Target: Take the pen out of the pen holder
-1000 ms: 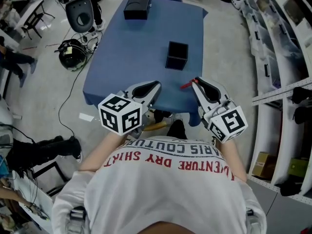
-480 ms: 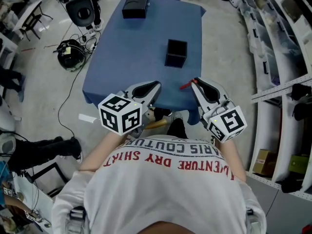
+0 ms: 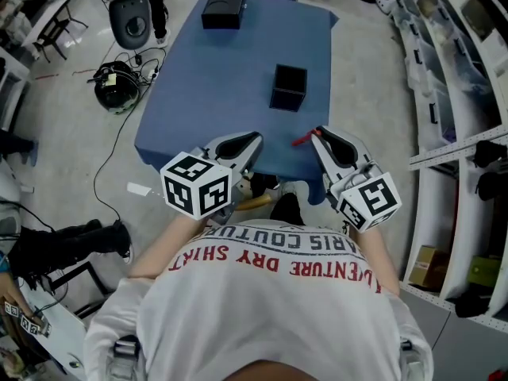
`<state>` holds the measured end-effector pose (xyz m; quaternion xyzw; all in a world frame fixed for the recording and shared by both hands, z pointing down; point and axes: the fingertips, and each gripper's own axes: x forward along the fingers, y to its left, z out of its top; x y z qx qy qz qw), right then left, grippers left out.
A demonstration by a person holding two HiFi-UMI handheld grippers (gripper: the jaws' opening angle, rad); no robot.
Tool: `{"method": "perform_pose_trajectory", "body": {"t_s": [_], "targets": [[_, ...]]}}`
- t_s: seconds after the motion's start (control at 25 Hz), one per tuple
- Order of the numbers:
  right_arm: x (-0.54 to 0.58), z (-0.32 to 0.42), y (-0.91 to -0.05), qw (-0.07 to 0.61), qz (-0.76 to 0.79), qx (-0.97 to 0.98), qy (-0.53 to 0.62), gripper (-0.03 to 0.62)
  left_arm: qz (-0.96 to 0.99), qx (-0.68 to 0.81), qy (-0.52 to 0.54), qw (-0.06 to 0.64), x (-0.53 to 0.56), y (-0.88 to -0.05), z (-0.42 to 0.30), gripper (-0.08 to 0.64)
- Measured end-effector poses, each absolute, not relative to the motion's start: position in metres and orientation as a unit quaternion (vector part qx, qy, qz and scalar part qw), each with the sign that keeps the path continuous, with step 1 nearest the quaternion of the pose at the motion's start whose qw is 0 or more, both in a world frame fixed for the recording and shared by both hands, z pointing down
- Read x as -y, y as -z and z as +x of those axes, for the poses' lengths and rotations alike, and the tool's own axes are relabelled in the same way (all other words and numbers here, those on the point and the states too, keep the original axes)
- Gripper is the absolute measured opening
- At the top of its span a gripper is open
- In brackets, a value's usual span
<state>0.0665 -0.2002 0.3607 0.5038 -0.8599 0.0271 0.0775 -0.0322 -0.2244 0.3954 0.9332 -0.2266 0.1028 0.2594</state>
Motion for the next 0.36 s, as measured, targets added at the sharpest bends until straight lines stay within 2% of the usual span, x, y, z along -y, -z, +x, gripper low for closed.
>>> {"method": "perform_pose_trajectory", "body": {"t_s": [0.36], "targets": [[0.1999,0.0744,-0.3613,0.077,0.502,0.861,-0.029,0.055,0.933,0.226,-0.105,0.260,0.2230,-0.3962,-0.0233,0.040]]}}
